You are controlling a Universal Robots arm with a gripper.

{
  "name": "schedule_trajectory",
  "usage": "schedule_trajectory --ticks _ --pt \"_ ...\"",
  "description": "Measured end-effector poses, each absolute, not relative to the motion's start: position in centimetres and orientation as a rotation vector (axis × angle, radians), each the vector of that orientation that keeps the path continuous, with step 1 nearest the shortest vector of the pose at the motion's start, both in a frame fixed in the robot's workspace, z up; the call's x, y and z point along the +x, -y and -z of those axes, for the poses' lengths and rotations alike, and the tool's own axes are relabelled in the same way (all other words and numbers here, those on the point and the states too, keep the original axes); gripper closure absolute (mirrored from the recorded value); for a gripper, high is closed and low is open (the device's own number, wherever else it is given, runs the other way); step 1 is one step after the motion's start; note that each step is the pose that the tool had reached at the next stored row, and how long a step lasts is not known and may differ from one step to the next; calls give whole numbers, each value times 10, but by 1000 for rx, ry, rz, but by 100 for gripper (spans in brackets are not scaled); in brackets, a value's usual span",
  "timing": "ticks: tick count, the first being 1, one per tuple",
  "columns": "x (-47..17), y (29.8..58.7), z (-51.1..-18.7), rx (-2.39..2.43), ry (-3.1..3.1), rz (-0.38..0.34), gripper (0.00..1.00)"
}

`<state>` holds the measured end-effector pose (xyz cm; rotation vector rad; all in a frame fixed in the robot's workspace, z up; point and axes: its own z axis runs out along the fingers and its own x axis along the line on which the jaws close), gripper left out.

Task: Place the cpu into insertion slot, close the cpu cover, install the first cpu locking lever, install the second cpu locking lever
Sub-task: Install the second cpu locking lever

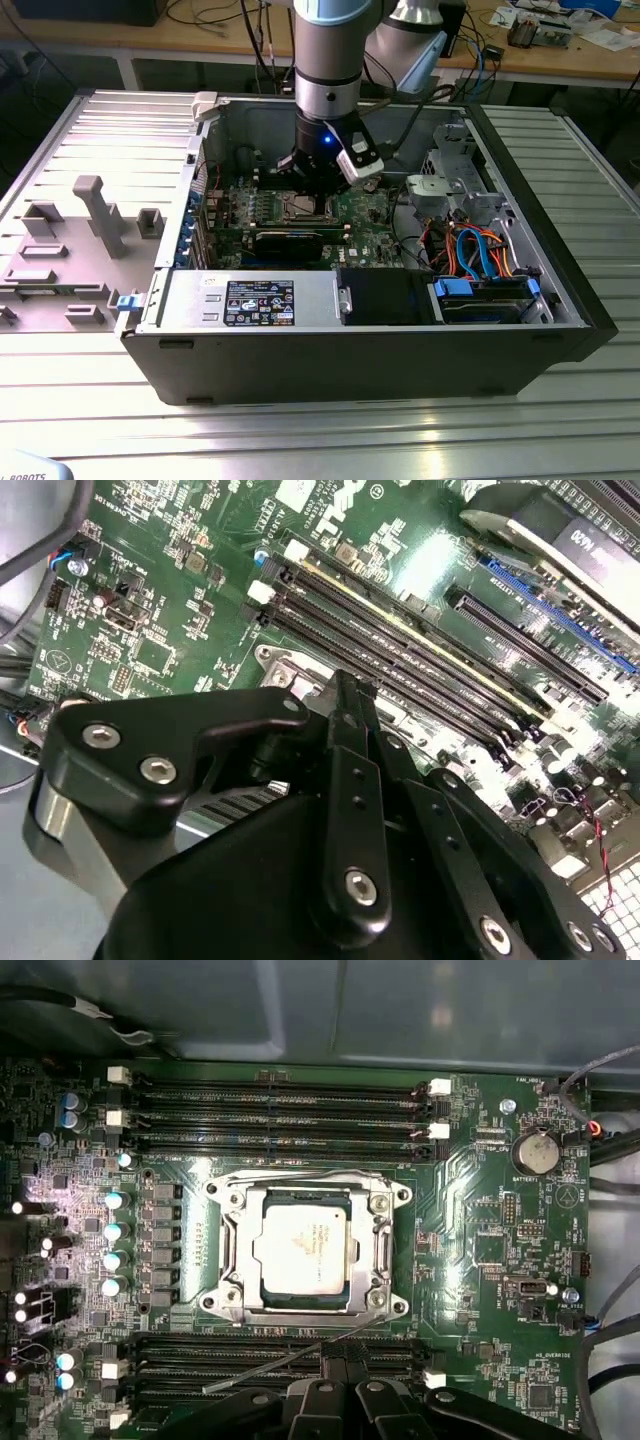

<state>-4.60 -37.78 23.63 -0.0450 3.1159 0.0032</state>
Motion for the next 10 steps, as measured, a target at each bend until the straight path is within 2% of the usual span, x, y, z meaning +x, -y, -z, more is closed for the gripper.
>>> schedule_trajectory --ticks 10 --pt "-49 387 -236 -49 -3146 -59 89"
